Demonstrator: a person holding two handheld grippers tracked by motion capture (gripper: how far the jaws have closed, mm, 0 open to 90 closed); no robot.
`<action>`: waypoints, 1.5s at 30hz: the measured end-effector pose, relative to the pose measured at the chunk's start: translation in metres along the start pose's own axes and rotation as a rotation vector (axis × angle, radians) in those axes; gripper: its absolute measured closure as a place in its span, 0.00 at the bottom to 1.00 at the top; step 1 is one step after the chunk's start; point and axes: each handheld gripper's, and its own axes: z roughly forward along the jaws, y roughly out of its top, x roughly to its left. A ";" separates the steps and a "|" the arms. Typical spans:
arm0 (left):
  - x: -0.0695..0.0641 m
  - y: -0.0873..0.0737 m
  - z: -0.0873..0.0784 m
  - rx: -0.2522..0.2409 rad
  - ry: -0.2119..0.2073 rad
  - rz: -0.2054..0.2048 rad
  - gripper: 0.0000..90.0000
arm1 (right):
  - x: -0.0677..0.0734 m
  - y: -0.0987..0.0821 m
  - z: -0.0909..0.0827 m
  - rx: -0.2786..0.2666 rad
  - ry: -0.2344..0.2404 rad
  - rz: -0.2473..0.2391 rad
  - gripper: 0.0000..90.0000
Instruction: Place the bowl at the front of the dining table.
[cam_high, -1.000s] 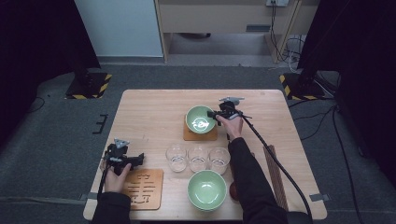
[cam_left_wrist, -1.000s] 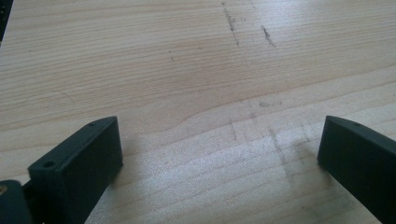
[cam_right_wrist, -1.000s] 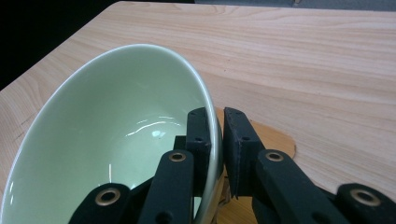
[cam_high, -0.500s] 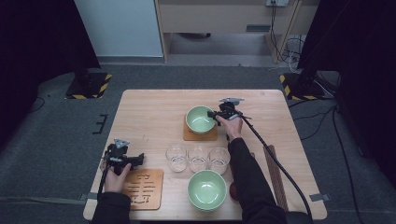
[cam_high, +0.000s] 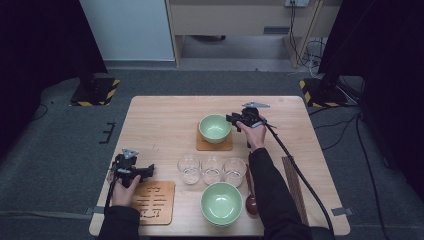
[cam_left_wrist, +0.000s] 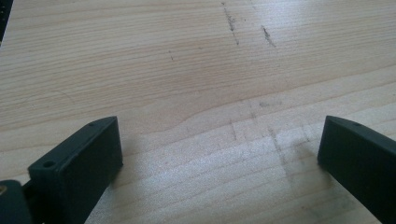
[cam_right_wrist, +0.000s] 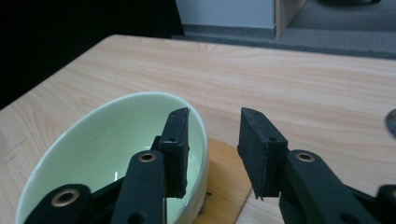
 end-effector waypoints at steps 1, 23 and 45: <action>0.000 0.000 0.000 0.000 0.000 0.000 0.00 | -0.001 0.001 -0.004 -0.009 -0.004 -0.003 0.65; 0.000 0.000 0.000 0.000 0.000 0.000 0.00 | 0.021 0.034 -0.082 -0.104 -0.033 -0.081 0.56; 0.000 0.000 0.000 0.000 0.000 0.000 0.00 | 0.028 0.005 -0.155 -0.145 -0.087 -0.121 0.51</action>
